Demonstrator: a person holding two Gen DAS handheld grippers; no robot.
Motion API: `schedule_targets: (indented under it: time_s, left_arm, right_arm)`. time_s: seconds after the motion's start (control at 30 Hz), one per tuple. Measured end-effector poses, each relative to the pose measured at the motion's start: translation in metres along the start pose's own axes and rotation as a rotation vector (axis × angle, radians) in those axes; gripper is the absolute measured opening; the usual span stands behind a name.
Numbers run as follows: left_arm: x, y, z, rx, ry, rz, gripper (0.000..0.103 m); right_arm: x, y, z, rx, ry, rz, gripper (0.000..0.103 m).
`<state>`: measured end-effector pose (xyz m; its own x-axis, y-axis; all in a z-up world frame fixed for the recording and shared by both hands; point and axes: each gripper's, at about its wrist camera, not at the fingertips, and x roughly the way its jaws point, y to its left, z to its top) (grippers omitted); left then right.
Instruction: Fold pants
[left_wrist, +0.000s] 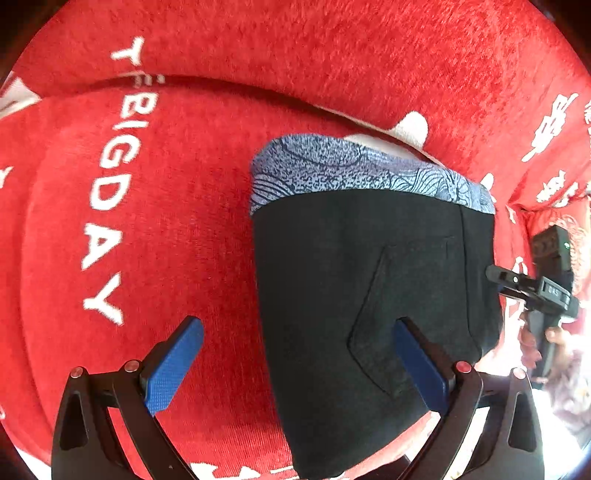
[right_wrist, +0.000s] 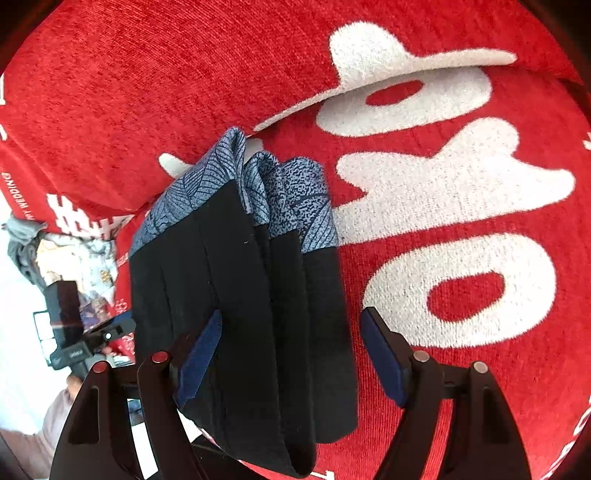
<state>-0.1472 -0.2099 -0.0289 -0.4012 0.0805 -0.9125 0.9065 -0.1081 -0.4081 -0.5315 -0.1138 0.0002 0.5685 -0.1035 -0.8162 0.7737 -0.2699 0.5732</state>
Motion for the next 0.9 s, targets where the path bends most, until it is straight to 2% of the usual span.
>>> schedule_targets:
  time_s: [0.13,0.2,0.33,0.4,0.43,0.47,0.5,0.53,0.57,0.6,0.7,0.9]
  left_arm:
    - [0.016,0.002,0.007,0.012,0.029,-0.057,0.102]
    - [0.021,0.001,0.012,0.000,0.023,-0.090,0.102]
    - [0.029,-0.006,0.017,-0.011,0.003,-0.083,0.102]
    - [0.029,-0.013,0.017,-0.009,0.004,-0.067,0.102]
    - [0.028,-0.013,0.018,-0.012,0.006,-0.061,0.102]
    - [0.027,-0.015,0.017,-0.018,0.004,-0.053,0.098]
    - [0.024,-0.017,0.016,-0.013,0.000,-0.061,0.087]
    - [0.019,-0.025,0.015,-0.001,-0.009,-0.063,0.082]
    - [0.012,-0.031,0.012,0.024,-0.023,-0.057,0.073]
    - [0.007,-0.037,0.010,0.045,-0.035,-0.044,0.068]
    - [-0.010,-0.046,0.002,0.091,-0.067,-0.032,0.060]
    - [-0.052,-0.025,-0.021,0.090,-0.082,0.001,0.059]
  right_arm:
    - [0.002,-0.010,0.007,0.014,0.020,0.084,0.080]
    - [0.007,-0.010,0.007,0.000,0.030,0.095,0.081]
    - [0.012,-0.008,0.012,0.014,0.041,0.104,0.082]
    - [0.008,-0.008,0.012,0.027,0.041,0.080,0.076]
    - [0.006,-0.007,0.011,0.024,0.041,0.081,0.066]
    - [0.003,-0.002,0.010,0.022,0.033,0.086,0.059]
    - [0.004,0.005,0.009,0.019,0.027,0.091,0.056]
    - [0.000,0.008,0.007,0.016,0.018,0.099,0.051]
    - [0.000,0.012,0.005,0.018,0.012,0.108,0.049]
    - [0.002,0.021,0.004,0.022,0.005,0.117,0.048]
    - [-0.011,0.026,-0.003,0.039,-0.016,0.157,0.045]
    - [-0.020,0.059,-0.029,0.030,-0.016,0.208,0.043]
